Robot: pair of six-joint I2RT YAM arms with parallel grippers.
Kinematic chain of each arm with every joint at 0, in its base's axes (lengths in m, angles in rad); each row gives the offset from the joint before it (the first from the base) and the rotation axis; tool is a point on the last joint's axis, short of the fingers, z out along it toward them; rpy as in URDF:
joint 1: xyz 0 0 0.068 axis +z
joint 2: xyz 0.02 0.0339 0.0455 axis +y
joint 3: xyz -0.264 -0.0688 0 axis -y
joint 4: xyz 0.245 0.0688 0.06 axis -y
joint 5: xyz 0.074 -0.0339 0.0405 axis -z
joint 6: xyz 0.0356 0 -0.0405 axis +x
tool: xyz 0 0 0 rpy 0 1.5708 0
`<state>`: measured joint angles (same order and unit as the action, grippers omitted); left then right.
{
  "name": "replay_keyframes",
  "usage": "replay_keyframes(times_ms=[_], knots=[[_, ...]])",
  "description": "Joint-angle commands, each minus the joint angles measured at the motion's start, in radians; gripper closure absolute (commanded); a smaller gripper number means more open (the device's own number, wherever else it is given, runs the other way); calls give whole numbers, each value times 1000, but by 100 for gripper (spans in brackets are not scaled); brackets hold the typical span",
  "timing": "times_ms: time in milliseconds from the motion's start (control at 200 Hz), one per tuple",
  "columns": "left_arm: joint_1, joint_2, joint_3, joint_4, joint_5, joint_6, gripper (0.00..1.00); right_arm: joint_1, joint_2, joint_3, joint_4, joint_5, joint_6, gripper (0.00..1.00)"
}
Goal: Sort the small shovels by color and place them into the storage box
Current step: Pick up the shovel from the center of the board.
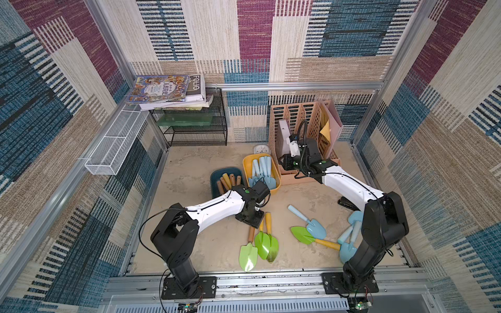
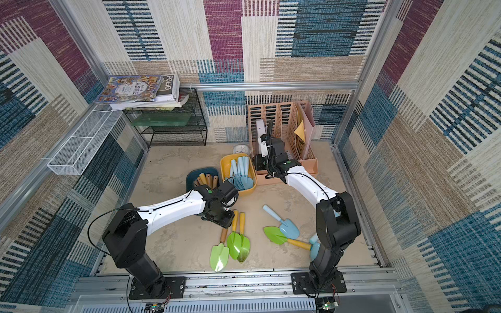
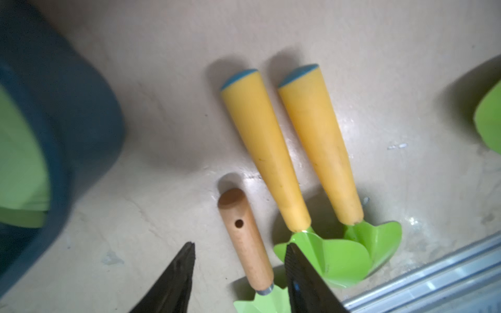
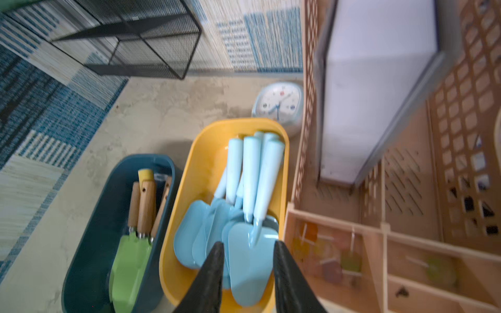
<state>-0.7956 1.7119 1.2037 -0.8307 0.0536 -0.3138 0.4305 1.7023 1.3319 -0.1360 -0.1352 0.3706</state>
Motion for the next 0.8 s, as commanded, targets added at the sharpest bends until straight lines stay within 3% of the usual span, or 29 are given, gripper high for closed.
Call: replay_keyframes(times_ms=[0,215,330,601,796], knots=[[-11,5,-27,15,23,-43,45,3,-54,-59,31,29,19,66],[-22,-2,-83,34,15,-96,46,4,-137,-142,25,52,18,67],[-22,22,-87,46,17,-102,57,3,-159,-162,23,59,16,67],[-22,127,-59,28,13,-89,65,5,-168,-171,28,51,22,67],[-12,134,31,-17,-14,-65,100,1,-167,-164,27,52,13,67]])
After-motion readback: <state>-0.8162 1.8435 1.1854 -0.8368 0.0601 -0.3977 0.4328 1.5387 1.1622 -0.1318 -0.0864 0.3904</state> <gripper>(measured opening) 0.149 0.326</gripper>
